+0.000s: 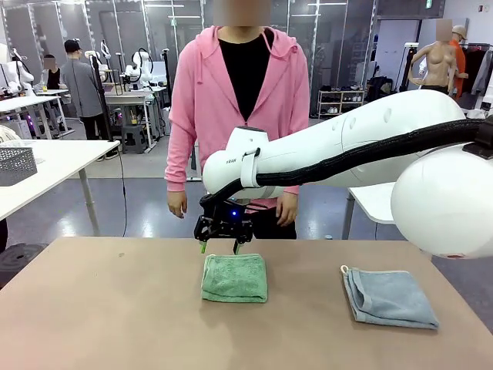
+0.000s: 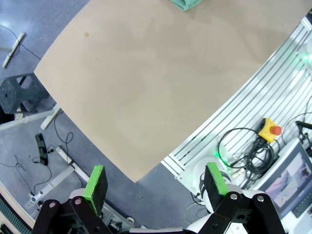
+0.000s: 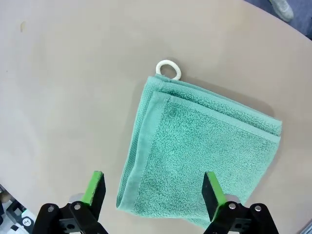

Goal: Fold the towels and place them in the basket.
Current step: Stack the folded Towel with hook on the right side of the table.

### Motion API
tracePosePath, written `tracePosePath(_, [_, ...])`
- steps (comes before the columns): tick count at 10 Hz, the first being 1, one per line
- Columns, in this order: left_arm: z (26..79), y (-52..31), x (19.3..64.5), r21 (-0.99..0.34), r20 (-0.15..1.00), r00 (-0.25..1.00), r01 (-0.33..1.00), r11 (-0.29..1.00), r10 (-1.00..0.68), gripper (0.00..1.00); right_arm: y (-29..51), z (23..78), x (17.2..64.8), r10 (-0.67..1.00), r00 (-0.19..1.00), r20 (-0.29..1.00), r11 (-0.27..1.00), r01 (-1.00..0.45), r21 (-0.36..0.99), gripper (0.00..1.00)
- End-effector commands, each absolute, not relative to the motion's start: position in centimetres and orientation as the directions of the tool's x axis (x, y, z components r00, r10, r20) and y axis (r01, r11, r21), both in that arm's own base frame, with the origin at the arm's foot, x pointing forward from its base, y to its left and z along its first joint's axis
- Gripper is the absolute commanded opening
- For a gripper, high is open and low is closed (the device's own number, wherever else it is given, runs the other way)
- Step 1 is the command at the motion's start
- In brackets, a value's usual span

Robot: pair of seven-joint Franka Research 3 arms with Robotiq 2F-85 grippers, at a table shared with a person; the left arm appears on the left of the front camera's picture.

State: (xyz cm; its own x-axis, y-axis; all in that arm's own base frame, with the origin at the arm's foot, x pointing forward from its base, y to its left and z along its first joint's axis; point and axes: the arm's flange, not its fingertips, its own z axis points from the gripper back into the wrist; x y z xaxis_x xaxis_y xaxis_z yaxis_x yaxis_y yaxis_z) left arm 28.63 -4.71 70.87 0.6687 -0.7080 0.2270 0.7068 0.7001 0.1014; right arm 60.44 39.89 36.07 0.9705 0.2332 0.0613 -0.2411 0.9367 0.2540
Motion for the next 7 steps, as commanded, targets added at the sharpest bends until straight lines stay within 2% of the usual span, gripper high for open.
tracePosePath(1, [70.8, -4.7, 28.6, 0.111, 0.223, 0.667, 0.708, 0.698, -0.711, 1.00, 40.0, 36.1, 60.6, 0.221, 0.973, 0.066, 0.943, -0.230, 0.242, 1.00])
tracePosePath(3, [70.8, -4.7, 28.6, 0.111, 0.223, 0.667, 0.708, 0.698, -0.711, 1.00, 39.9, 36.1, 60.4, 0.233, 0.971, 0.061, 0.937, -0.241, 0.254, 1.00])
tracePosePath(4, [70.8, -4.7, 28.6, 0.111, 0.223, 0.667, 0.708, 0.698, -0.711, 1.00, 38.2, 38.7, 58.4, 0.246, 0.967, 0.070, 0.921, -0.256, 0.295, 1.00])
tracePosePath(7, [70.8, -4.7, 28.6, 0.111, 0.223, 0.667, 0.708, 0.698, -0.711, 1.00, 30.4, 42.1, 54.2, 0.204, 0.960, 0.192, 0.858, -0.270, 0.438, 1.00])
